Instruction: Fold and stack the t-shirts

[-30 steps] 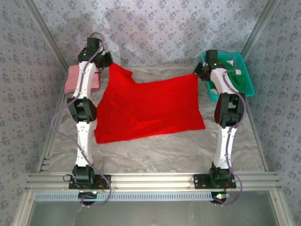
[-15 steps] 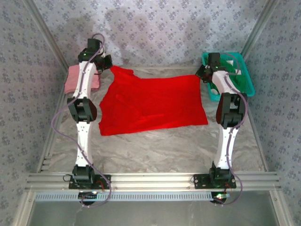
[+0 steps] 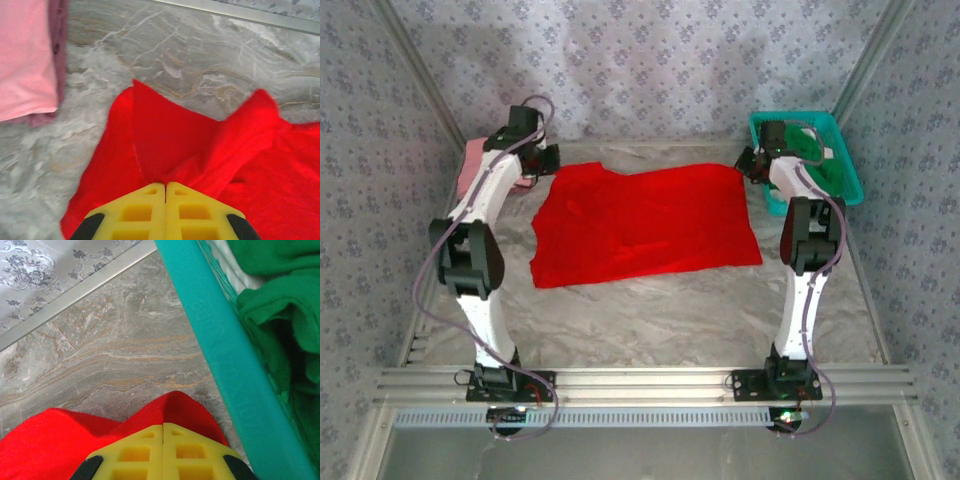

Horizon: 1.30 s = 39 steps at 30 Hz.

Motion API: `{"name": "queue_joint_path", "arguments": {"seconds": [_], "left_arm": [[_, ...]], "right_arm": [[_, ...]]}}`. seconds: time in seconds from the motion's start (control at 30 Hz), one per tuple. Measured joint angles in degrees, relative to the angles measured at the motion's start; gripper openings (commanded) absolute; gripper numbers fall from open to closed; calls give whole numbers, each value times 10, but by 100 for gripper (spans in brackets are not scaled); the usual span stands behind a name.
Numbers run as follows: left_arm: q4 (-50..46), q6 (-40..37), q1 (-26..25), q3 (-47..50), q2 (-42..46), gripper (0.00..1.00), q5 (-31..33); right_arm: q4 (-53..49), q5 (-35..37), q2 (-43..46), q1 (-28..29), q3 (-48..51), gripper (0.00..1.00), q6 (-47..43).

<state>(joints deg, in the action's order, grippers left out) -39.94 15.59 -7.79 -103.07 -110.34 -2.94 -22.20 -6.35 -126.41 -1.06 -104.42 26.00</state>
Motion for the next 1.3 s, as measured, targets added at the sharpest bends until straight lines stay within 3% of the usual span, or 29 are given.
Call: {"name": "queue_joint_path", "arguments": {"seconds": [0.2,0.67,1.3], "left_arm": [[44,-8,8,83,50,0,29],[71,1,3,256,144,0,50],[36,53,-6,280,225,0,33]], "right_arm": [[-2,-5,7,-4,-2,0,-33],[6,10,87,-8,106,0,-45],[-20,27,161,-8,155,0,-44]]}}
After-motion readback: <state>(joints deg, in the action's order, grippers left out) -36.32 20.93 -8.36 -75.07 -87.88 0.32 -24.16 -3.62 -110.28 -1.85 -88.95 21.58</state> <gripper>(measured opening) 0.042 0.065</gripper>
